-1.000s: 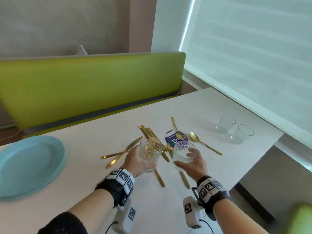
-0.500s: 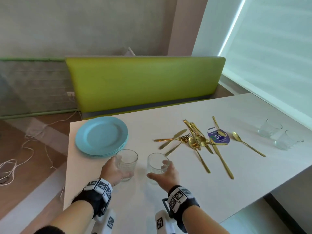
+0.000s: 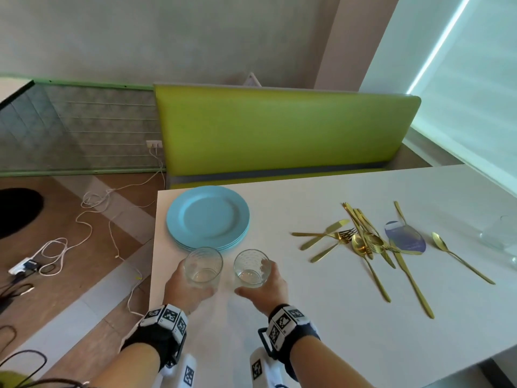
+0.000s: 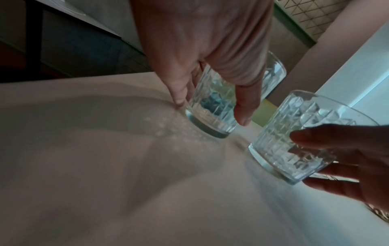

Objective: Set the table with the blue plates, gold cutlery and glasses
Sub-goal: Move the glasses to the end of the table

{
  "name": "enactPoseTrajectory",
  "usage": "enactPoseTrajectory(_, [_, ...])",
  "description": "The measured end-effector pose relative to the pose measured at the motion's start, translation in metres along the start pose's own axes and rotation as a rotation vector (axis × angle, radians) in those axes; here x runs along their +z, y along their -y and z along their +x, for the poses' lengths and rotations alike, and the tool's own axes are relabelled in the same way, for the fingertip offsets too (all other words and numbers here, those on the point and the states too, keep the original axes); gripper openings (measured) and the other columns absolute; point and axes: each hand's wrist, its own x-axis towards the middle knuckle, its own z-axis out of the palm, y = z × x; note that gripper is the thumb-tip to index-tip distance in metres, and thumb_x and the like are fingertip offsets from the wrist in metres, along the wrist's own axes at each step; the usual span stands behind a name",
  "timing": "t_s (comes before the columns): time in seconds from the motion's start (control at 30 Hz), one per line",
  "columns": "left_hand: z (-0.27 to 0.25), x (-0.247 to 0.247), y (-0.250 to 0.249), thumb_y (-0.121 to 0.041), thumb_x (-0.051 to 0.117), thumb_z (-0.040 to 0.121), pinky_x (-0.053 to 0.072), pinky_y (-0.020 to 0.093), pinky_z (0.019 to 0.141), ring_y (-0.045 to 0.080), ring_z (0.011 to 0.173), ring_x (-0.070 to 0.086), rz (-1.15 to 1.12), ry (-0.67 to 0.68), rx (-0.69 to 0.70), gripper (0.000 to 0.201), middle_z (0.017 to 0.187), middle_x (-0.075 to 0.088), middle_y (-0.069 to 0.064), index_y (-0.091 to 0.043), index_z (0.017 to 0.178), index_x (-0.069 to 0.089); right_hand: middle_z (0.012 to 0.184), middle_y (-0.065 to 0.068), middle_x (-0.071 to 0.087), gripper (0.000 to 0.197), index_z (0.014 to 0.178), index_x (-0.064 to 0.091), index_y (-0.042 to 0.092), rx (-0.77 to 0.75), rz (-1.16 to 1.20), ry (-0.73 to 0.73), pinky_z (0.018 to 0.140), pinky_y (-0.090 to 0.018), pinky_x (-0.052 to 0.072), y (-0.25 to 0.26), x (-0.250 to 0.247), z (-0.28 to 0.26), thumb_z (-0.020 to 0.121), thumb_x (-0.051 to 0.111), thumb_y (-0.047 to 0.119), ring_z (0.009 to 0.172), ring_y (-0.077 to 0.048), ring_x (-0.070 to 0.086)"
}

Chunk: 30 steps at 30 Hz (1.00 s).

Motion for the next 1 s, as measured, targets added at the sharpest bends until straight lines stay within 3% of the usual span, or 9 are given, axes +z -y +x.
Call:
enactPoseTrajectory(0.33, [0.01,0.0,0.0,-0.009,0.083,0.062,0.043,0.029,0.092,0.029,0.115,0.057,0.028,-0.012,-0.028,0.079,0.124,0.062,0.011,-0.016,0.132,0.047,0.129,-0.004,0.057,0.089,0.138,0.033,0.023,0.031,-0.002,0.067,0.097,-0.024,0.041,0.02,0.008,0.019,0.065,0.083,0.03,0.121,-0.021,0.052])
enactPoseTrajectory(0.5, [0.017,0.002,0.003,-0.009,0.083,0.062,0.043,0.031,0.092,0.028,0.113,0.057,0.008,-0.039,-0.046,0.077,0.122,0.062,0.011,-0.016,0.13,0.047,0.13,-0.004,0.057,0.083,0.14,0.031,0.02,0.031,0.016,0.107,0.092,-0.021,0.042,0.026,0.014,0.025,0.072,0.079,0.02,0.119,-0.02,0.054])
enactPoseTrajectory(0.7, [0.024,0.001,0.005,-0.013,0.087,0.058,0.042,0.031,0.093,0.03,0.116,0.057,-0.012,-0.056,-0.08,0.086,0.125,0.061,0.012,-0.013,0.133,0.044,0.134,-0.002,0.055,0.081,0.142,0.028,0.017,0.035,0.018,0.131,0.098,-0.023,0.041,0.026,0.014,0.029,0.076,0.075,0.014,0.121,-0.017,0.053])
enactPoseTrajectory(0.8, [0.021,0.002,0.003,-0.02,0.092,0.046,0.044,0.041,0.102,0.031,0.12,0.054,-0.033,-0.065,-0.039,0.102,0.128,0.059,0.011,-0.012,0.134,0.041,0.14,-0.001,0.051,0.089,0.147,0.021,0.016,0.046,0.018,0.166,0.103,-0.024,0.04,0.024,0.011,0.032,0.077,0.075,0.012,0.125,-0.016,0.051])
enactPoseTrajectory(0.9, [0.009,0.001,-0.006,-0.028,0.094,0.042,0.032,0.045,0.111,0.032,0.133,0.036,0.002,-0.126,0.028,0.12,0.141,0.041,0.015,-0.007,0.14,0.029,0.148,-0.004,0.041,0.099,0.15,0.014,0.017,0.06,0.02,0.192,0.109,-0.03,0.038,0.022,0.008,0.034,0.074,0.077,0.013,0.132,-0.018,0.044])
enactPoseTrajectory(0.97, [0.001,-0.002,-0.013,-0.055,0.09,0.031,0.025,0.047,0.113,0.034,0.137,0.029,0.045,-0.214,0.138,0.137,0.143,0.037,0.018,-0.007,0.142,0.026,0.15,-0.006,0.037,0.102,0.15,0.012,0.018,0.065,0.019,0.188,0.11,-0.033,0.038,0.023,0.001,0.034,0.073,0.079,0.014,0.134,-0.02,0.042])
enactPoseTrajectory(1.0, [-0.001,-0.002,-0.016,-0.075,0.078,0.023,0.025,0.049,0.113,0.034,0.136,0.03,0.055,-0.266,0.204,0.145,0.142,0.039,0.018,-0.008,0.142,0.027,0.15,-0.008,0.037,0.102,0.15,0.012,0.018,0.065,0.012,0.179,0.11,-0.033,0.038,0.023,-0.005,0.034,0.073,0.079,0.016,0.134,-0.021,0.042])
